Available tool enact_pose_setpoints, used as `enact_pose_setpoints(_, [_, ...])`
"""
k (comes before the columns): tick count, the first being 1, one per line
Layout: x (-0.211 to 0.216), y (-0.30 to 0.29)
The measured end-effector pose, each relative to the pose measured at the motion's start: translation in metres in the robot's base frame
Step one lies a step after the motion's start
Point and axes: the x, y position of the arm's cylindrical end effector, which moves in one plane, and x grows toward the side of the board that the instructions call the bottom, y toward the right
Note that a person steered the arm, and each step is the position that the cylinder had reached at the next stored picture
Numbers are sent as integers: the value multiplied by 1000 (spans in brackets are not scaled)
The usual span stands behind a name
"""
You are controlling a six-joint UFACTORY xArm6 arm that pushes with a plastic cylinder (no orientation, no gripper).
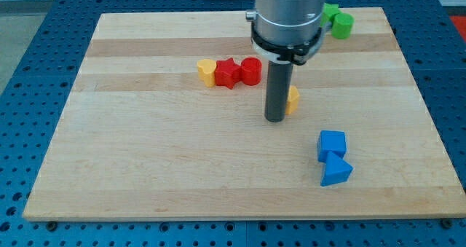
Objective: Push the yellow hexagon into the red star
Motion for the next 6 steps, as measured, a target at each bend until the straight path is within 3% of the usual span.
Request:
enact_pose_setpoints(1, [10,-10])
enact_pose_setpoints(3, [16,60])
enact_pose_setpoints(4, [15,60])
enact_pose_setpoints(6, [-26,36])
